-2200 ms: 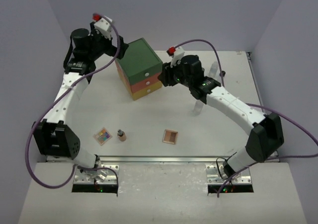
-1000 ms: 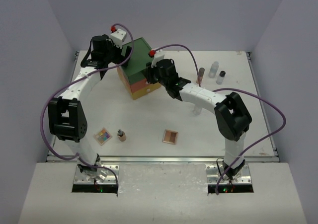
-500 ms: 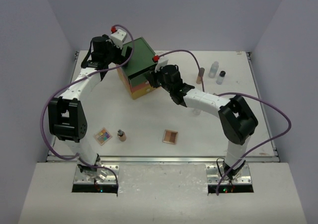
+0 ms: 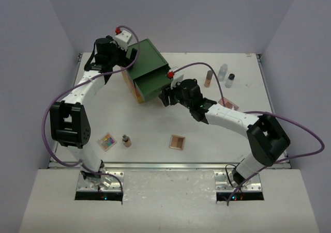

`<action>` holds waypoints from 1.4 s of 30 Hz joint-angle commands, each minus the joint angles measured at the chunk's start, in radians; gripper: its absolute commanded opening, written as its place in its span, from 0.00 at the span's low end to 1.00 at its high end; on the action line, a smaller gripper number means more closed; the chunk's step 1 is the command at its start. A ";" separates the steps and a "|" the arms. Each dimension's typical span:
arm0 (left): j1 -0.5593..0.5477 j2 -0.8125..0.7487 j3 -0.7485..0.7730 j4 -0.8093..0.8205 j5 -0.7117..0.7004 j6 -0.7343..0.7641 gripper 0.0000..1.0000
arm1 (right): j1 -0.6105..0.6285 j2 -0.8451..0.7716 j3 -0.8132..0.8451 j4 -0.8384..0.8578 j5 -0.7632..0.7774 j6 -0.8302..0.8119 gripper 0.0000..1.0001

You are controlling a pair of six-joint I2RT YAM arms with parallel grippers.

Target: Organize the makeup

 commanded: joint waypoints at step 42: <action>0.003 -0.555 -0.399 0.048 -0.153 -0.013 1.00 | 0.242 -0.187 -0.162 -0.707 0.556 0.940 0.99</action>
